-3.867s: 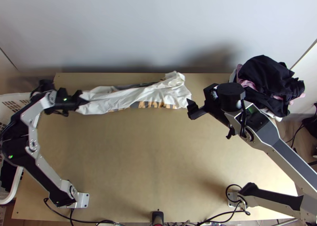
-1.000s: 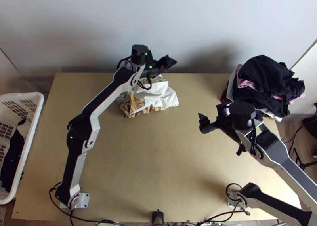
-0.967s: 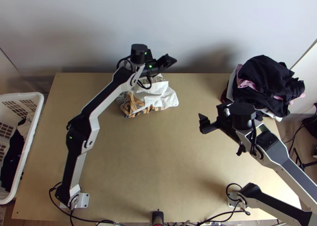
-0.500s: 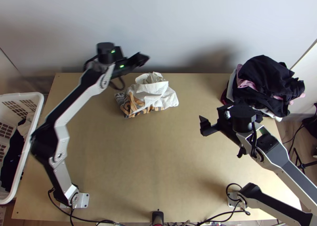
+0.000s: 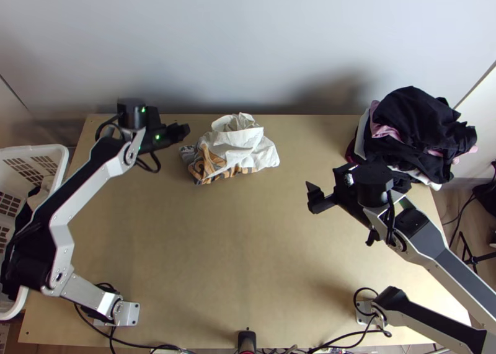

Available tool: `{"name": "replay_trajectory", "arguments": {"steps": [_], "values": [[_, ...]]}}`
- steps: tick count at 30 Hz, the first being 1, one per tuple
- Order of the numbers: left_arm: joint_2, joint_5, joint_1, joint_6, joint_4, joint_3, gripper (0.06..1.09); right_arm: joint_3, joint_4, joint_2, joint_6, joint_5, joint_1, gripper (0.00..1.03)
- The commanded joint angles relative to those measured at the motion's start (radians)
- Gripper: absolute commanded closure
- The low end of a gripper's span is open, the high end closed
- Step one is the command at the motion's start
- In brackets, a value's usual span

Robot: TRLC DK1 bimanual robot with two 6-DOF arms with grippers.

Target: Fold the t-shirt

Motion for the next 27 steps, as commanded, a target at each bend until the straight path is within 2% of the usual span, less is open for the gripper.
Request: {"name": "replay_trajectory", "arguments": {"steps": [1,6,13,27], "values": [[-0.059,0.002,-0.025,0.036,-0.004,-0.149,1.05,0.001,0.005,0.005,-0.001,0.002,0.006,0.06],[-0.019,0.0,-0.094,0.01,0.052,-0.137,1.05,0.001,-0.001,-0.006,-0.002,0.002,0.006,0.06],[0.124,-0.038,-0.196,-0.001,0.058,-0.016,1.05,-0.015,-0.017,-0.038,-0.002,0.002,-0.008,0.06],[0.43,-0.156,-0.261,0.075,0.059,0.239,1.05,-0.036,-0.063,-0.13,-0.002,0.002,-0.032,0.06]]}}
